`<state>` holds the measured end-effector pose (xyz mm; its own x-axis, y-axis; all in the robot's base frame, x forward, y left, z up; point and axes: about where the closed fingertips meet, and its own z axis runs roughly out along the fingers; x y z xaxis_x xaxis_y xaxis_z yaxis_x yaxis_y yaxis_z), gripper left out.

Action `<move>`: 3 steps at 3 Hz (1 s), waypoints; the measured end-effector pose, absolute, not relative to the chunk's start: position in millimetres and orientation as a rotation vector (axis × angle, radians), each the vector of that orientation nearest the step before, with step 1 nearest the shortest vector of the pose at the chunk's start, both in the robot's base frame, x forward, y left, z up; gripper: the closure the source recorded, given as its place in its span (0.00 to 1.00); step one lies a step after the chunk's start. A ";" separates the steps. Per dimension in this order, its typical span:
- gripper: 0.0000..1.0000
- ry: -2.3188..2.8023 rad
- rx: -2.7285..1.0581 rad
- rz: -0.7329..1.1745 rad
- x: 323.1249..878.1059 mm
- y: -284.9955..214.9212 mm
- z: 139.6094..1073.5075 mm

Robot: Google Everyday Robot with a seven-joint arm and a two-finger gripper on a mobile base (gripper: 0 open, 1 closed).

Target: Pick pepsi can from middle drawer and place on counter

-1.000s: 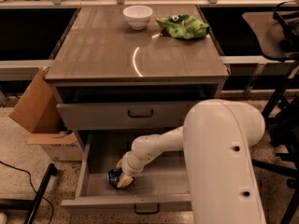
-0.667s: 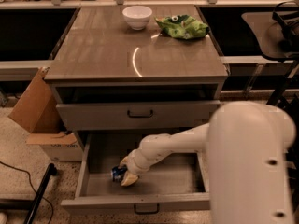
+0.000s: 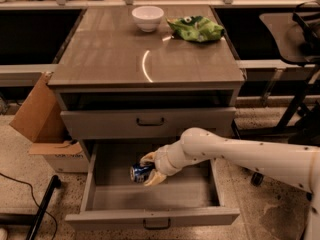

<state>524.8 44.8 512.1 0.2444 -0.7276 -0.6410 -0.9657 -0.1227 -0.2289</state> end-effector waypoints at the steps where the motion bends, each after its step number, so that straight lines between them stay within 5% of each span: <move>1: 1.00 1.416 -1.909 0.524 536.6 -8.1 571.5; 3: 1.00 1.398 -1.950 0.514 525.5 -11.7 583.9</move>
Offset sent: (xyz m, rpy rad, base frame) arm 0.0133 -0.0389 0.0477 0.0625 -0.0486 0.0302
